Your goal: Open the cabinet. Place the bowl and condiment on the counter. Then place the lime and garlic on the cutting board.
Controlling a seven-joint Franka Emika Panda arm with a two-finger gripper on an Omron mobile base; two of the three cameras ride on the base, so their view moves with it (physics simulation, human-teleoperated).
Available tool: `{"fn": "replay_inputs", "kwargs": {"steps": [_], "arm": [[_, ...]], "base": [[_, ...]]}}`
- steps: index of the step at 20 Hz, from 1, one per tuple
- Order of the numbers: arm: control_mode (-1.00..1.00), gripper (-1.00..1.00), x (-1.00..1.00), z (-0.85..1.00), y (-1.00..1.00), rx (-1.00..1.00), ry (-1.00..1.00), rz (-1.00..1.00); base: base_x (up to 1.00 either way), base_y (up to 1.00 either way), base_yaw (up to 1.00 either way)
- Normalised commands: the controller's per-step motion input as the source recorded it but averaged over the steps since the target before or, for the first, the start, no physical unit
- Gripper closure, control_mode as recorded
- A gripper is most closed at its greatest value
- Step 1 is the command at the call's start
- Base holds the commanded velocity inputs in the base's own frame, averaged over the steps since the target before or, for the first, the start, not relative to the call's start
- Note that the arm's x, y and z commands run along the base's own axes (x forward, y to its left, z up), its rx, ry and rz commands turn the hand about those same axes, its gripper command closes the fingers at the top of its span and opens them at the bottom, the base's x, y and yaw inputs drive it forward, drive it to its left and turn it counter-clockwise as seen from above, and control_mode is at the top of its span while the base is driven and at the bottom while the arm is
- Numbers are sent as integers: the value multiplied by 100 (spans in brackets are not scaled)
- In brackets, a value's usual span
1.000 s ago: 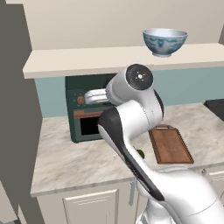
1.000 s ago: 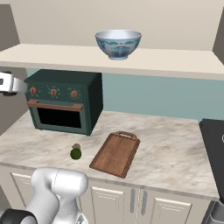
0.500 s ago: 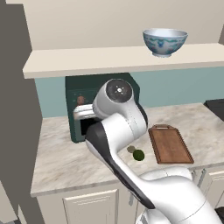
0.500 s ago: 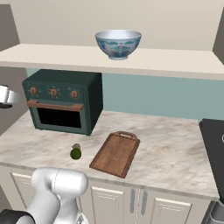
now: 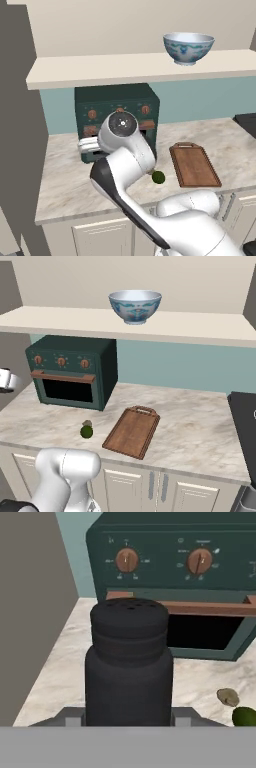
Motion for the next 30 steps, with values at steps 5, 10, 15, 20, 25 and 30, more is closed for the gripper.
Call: {"fn": "replay_inputs", "kwargs": {"steps": [5, 10, 15, 20, 25, 30], "arm": [[-100, 100, 12, -59, 27, 0, 4, 0], [-100, 100, 21, -61, 36, 0, 5, 0], [-100, 100, 27, -61, 44, 0, 4, 0], [-100, 100, 24, -47, 45, 0, 2, 0], [-100, 100, 11, -21, 36, 0, 1, 0], [-100, 100, 0, -17, 20, 0, 5, 0]], "base": [[0, 0, 0], [0, 0, 0], [0, 0, 0], [0, 0, 0], [0, 0, 0], [0, 0, 0]]}}
